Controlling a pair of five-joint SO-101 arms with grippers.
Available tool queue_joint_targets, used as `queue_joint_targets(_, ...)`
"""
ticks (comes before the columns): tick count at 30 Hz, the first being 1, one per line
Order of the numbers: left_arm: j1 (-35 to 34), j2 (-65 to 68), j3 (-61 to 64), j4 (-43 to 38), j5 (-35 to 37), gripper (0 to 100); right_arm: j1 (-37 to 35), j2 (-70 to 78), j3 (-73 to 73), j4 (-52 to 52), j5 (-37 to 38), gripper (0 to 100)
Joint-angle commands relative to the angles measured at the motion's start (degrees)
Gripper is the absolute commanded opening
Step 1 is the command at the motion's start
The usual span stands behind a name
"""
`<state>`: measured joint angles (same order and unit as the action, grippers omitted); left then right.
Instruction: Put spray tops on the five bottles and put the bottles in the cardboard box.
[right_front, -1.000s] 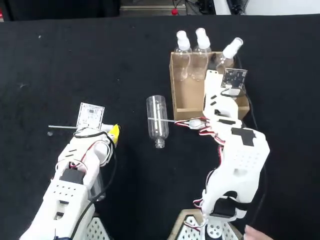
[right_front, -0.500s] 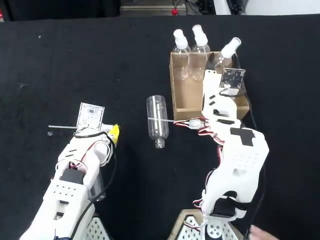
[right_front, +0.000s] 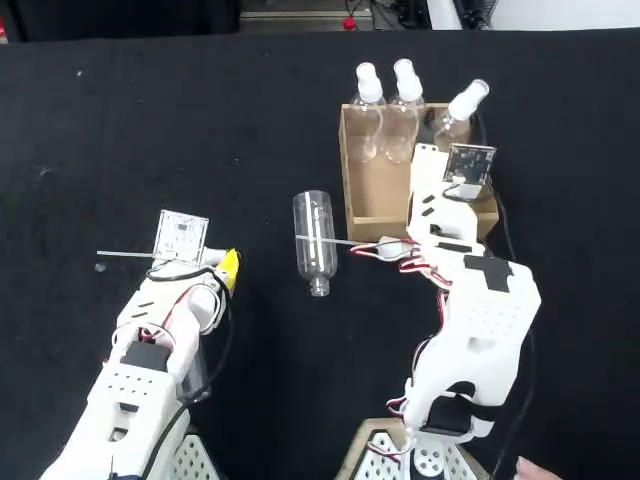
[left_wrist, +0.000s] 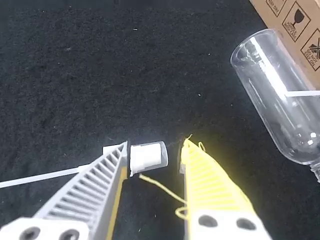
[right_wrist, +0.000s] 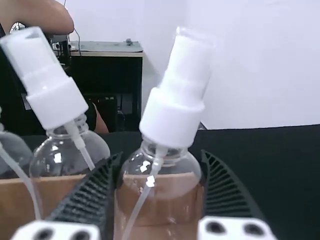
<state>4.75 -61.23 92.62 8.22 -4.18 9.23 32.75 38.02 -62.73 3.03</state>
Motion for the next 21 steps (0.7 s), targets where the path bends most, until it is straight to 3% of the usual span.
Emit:
queue_joint_targets(1,0.1,-0.8,-0.4,-2.3,0.1,17,0.7,-1.2,0.0,-1.8,0.1,13.4)
queue_joint_targets(9,0.1,-0.8,-0.4,-2.2,0.1,17,0.5,-0.8,0.0,-1.4,0.1,14.1)
queue_joint_targets(15,0.0,-0.8,-0.4,-2.2,0.1,17,0.5,-0.8,0.0,-1.4,0.1,27.0)
queue_joint_targets(21,0.0,-0.8,-0.4,-2.4,0.1,17,0.5,-1.0,0.7,-1.4,0.1,23.1)
